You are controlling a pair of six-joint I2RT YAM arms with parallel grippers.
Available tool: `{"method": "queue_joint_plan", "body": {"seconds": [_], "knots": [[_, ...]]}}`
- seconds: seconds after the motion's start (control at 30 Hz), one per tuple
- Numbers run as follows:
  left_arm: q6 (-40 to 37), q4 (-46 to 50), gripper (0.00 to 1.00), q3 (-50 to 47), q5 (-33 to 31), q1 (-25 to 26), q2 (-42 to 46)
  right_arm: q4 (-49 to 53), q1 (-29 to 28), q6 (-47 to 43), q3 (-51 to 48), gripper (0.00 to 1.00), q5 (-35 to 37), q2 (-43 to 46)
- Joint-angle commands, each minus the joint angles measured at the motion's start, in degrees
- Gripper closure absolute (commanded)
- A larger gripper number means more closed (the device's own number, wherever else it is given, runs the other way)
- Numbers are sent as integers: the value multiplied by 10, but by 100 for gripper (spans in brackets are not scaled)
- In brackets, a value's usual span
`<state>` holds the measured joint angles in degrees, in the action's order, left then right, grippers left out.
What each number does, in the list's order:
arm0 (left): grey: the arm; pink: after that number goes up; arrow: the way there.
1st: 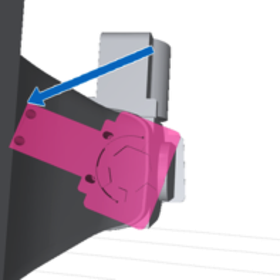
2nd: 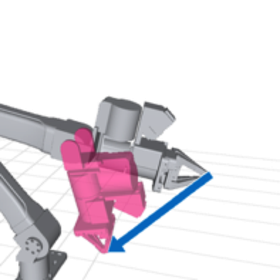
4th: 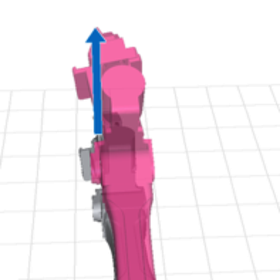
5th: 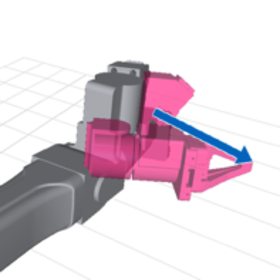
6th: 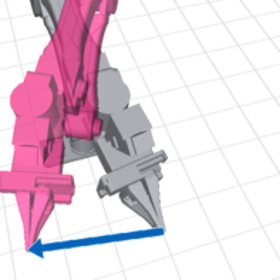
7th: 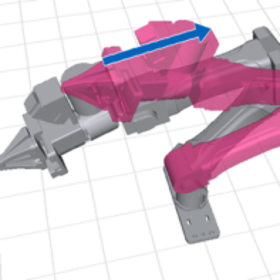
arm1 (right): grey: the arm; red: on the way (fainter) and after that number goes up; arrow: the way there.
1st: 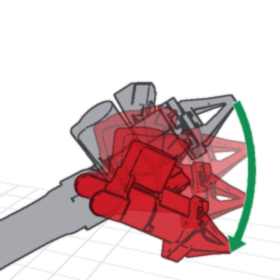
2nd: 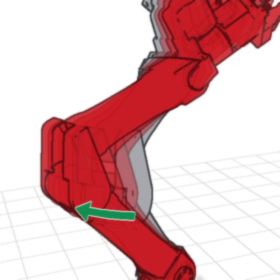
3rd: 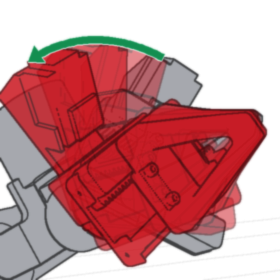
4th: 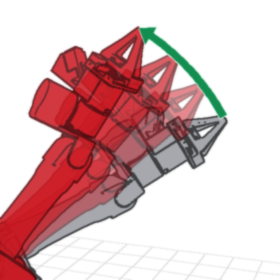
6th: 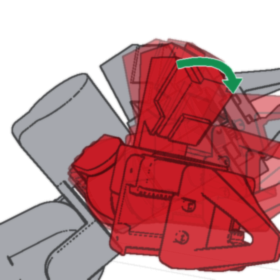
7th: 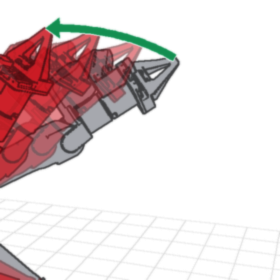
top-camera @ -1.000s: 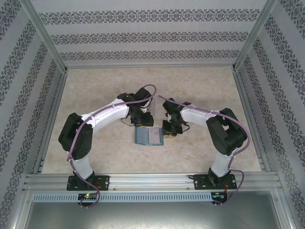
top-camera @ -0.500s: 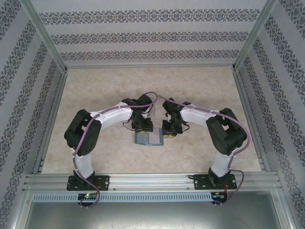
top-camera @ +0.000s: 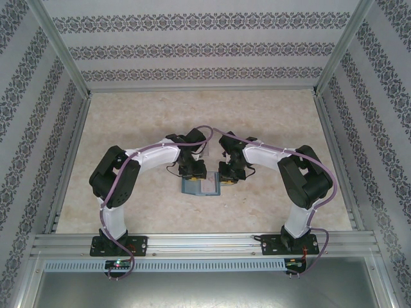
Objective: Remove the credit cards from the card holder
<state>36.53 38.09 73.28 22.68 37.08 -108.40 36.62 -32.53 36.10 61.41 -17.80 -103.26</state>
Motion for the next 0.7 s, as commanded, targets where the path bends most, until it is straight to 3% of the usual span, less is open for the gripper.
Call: {"method": "queue_joint_plan", "body": {"seconds": [0.0,0.33,0.67], "knots": [[6,-4,76,-4,0,5,-9,-5,-11,4,2,81,2,7],[6,-5,83,-12,-3,4,-16,-35,-14,27,-6,84,-24,31],[10,-10,85,-23,0,4,-14,-55,-21,36,-3,73,-47,10]]}}
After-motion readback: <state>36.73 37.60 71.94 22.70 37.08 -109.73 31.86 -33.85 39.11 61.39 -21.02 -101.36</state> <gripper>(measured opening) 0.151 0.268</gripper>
